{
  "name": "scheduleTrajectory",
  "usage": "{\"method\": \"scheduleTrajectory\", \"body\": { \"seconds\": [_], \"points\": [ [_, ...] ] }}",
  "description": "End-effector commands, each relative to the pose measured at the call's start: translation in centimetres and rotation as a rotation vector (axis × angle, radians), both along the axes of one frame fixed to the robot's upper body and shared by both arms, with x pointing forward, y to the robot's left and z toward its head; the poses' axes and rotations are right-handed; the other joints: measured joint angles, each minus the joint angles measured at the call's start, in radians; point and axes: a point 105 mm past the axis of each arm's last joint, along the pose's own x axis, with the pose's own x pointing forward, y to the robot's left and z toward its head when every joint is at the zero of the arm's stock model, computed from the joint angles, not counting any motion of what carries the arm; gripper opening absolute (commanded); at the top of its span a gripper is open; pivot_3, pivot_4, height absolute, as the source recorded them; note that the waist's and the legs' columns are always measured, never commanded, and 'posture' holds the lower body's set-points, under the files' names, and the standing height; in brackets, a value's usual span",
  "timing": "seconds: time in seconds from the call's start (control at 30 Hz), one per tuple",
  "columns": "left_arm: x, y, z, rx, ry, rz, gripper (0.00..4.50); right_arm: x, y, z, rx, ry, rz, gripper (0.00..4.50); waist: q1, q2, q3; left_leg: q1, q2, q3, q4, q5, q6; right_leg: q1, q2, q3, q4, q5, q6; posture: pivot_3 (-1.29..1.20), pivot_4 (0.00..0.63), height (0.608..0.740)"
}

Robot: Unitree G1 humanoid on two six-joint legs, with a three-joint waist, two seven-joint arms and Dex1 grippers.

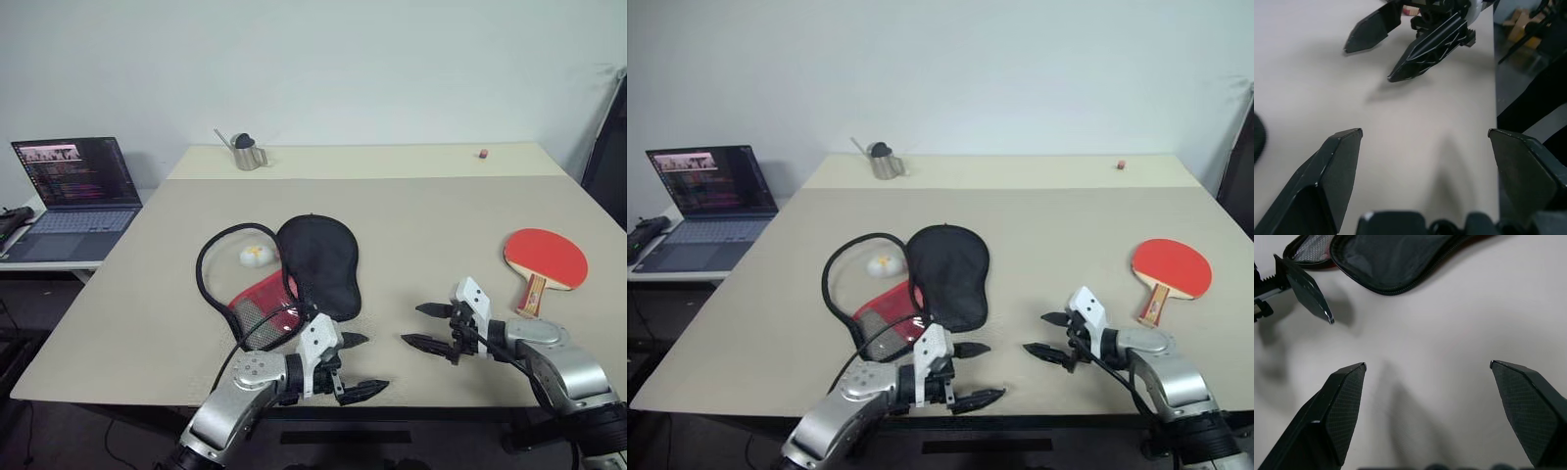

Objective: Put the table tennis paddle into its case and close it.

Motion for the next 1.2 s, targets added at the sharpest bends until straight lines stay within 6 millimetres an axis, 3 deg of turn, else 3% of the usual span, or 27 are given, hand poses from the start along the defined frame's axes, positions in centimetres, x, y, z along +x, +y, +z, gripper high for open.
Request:
{"method": "scheduleTrajectory", "body": {
  "seconds": [0.03, 0.4, 0.7, 0.77, 0.9, 1.2],
  "points": [
    [-0.7, -0.7, 0.5, -0.025, -0.006, -0.039, 4.5, -0.2, -0.2, 1.0, -0.001, -0.023, 0.021, 4.45, 0.0, 0.0, 0.0, 0.0, 0.0, 0.0, 0.0, 0.0, 0.0, 0.0, 0.0, 0.0, 0.0, 0.0, 0.0, 0.0, 0.15, 0.74],
    [-0.7, 1.5, -0.1, -0.008, 0.008, 0.032, 4.5, -0.2, 0.6, 2.7, 0.026, -0.057, 0.017, 4.45, -0.001, 0.0, 0.0, 0.0, 0.0, 0.0, 0.0, 0.0, 0.0, 0.0, 0.0, 0.0, 0.0, 0.0, 0.0, 0.0, 0.15, 0.74],
    [-0.5, 4.3, 0.2, 0.026, -0.012, 0.119, 4.5, -0.1, 3.3, 2.9, 0.098, -0.056, 0.065, 4.45, -0.002, 0.0, 0.0, 0.0, 0.001, 0.0, -0.001, -0.001, 0.002, 0.0, 0.001, 0.0, 0.0, 0.0, 0.0, 0.0, 0.15, 0.74],
    [-0.5, 5.6, 0.4, 0.035, -0.014, 0.151, 4.5, -0.3, 4.2, 2.9, 0.111, -0.054, 0.078, 4.45, -0.002, 0.0, 0.0, 0.0, 0.001, 0.0, -0.001, -0.001, 0.002, -0.001, 0.001, 0.0, 0.0, 0.0, 0.0, 0.0, 0.15, 0.74],
    [0.2, 7.6, 1.6, 0.032, -0.051, 0.218, 4.5, -0.3, 4.8, 3.7, 0.162, -0.061, 0.07, 4.45, -0.001, 0.0, 0.0, 0.0, 0.001, 0.0, -0.001, -0.001, 0.002, -0.001, 0.0, 0.0, 0.0, 0.0, 0.0, 0.0, 0.15, 0.74],
    [4.5, 11.3, 6.9, -0.027, -0.2, 0.386, 4.5, 2.1, 6.1, 7.1, 0.275, -0.135, 0.023, 4.45, -0.003, 0.0, 0.0, 0.001, 0.001, -0.001, -0.001, -0.001, 0.002, -0.001, 0.001, 0.0, 0.001, 0.0, -0.001, 0.0, 0.15, 0.74]
  ]
}}
